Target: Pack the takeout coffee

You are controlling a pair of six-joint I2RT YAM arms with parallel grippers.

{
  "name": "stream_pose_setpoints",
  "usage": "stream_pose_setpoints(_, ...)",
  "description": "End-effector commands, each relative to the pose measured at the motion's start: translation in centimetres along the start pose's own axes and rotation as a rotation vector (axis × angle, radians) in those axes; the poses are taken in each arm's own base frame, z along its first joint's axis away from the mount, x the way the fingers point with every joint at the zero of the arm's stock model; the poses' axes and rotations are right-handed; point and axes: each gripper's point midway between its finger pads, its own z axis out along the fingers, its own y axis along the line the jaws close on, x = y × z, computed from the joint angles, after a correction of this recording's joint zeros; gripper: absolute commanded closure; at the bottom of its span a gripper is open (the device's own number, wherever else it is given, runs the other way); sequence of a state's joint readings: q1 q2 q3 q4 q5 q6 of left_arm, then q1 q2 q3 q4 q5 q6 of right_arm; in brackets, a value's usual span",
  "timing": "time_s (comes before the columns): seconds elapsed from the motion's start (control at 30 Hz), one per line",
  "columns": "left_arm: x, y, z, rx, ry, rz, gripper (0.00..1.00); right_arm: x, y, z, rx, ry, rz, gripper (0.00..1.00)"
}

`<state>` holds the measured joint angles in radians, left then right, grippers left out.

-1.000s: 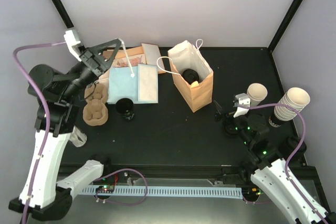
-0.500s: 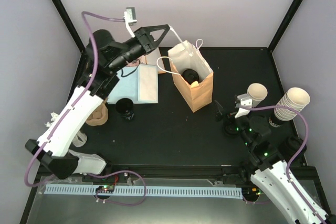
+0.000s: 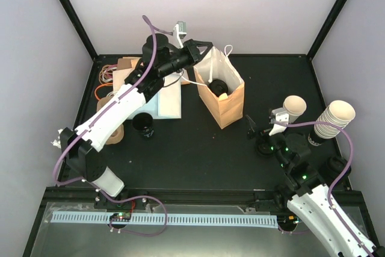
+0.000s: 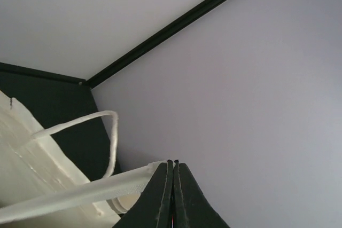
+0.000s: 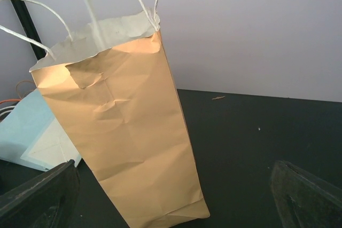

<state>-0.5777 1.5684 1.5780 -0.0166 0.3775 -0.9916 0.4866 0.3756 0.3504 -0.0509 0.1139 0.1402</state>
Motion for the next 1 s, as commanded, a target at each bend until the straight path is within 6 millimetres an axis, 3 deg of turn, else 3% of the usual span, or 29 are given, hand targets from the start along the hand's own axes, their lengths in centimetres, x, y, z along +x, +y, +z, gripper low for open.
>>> stream_pose_setpoints(0.0, -1.5, -1.5, 0.2, 0.025, -0.054, 0.079, 0.98, -0.6, -0.3, -0.1, 0.016, -0.035, 0.014, 0.0)
stream_pose_setpoints(0.2, -3.5, -1.2, 0.8, -0.016, -0.129, 0.133, 0.98, -0.7, -0.3, -0.1, 0.014, -0.038, 0.012, 0.0)
stream_pose_setpoints(0.23, -3.3, -1.2, 1.1, -0.013, -0.115, 0.13, 0.94, -0.7, -0.3, -0.1, 0.013, -0.039, 0.012, 0.0)
stream_pose_setpoints(0.27, -3.0, -1.1, 1.4, -0.013, -0.095, 0.126, 0.69, -0.7, -0.3, -0.1, 0.014, -0.038, 0.011, 0.0)
stream_pose_setpoints(0.3, -2.8, -1.0, 1.7, -0.015, -0.071, 0.134, 0.23, -0.6, -0.3, -0.1, 0.014, -0.036, 0.011, 0.0)
stream_pose_setpoints(0.33, -2.4, -1.2, 1.9, -0.01, -0.04, 0.155, 0.02, -0.6, -0.3, -0.1, 0.013, -0.036, 0.011, 0.0)
stream_pose_setpoints(0.43, -1.7, -1.0, 1.1, -0.064, 0.014, 0.211, 0.01, -0.7, -0.3, -0.2, 0.012, -0.037, 0.011, 0.0)
stream_pose_setpoints(0.63, -1.2, -1.1, -3.7, -0.191, 0.032, 0.365, 0.01, -0.7, -0.1, -0.2, 0.005, -0.04, 0.013, 0.0)
stream_pose_setpoints(0.8, -0.9, 1.1, -6.2, -0.36, 0.079, 0.441, 0.01, -0.7, -0.1, -0.1, 0.002, -0.045, 0.015, 0.0)
stream_pose_setpoints(0.97, -1.8, 0.9, -11.1, -0.484, 0.024, 0.522, 0.01, -0.6, -0.3, 0.0, 0.015, -0.032, 0.013, 0.0)
